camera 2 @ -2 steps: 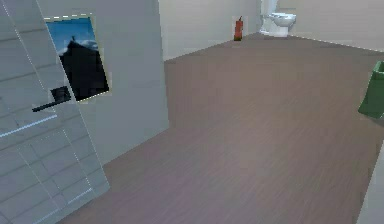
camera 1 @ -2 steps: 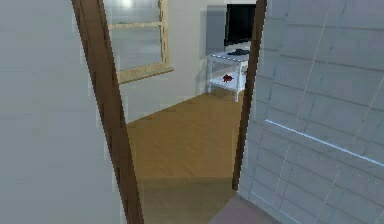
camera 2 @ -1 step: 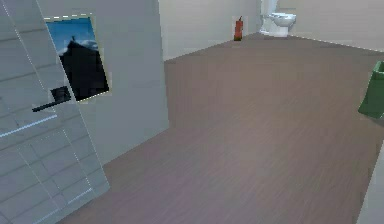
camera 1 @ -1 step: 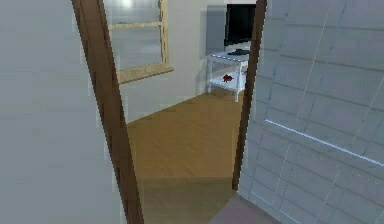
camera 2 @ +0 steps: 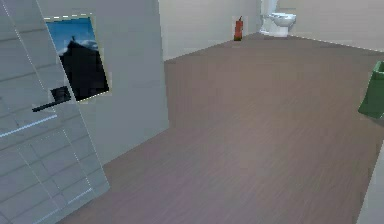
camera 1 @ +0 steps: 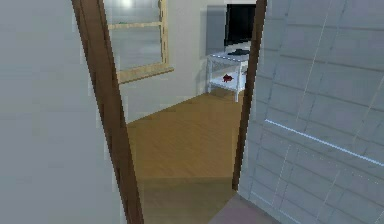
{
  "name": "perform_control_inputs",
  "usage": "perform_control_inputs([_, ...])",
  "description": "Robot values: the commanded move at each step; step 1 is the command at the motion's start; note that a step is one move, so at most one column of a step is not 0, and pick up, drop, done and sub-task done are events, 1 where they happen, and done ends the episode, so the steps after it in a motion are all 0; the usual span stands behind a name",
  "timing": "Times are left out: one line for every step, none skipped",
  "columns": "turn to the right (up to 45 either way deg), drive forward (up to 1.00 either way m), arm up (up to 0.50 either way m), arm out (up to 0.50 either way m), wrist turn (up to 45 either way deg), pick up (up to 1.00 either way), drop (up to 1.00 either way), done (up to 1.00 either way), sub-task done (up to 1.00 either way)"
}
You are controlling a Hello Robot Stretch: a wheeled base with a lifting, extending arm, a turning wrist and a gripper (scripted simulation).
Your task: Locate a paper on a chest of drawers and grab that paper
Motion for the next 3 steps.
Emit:
perform_control_inputs([-45.0, 0.0, 0.0, 0.0, 0.0, 0.0, 0.0, 0.0, 0.0])
perform_control_inputs([-45.0, 0.0, 0.0, 0.0, 0.0, 0.0, 0.0, 0.0, 0.0])
perform_control_inputs([45.0, 0.0, 0.0, 0.0, 0.0, 0.0, 0.0, 0.0, 0.0])
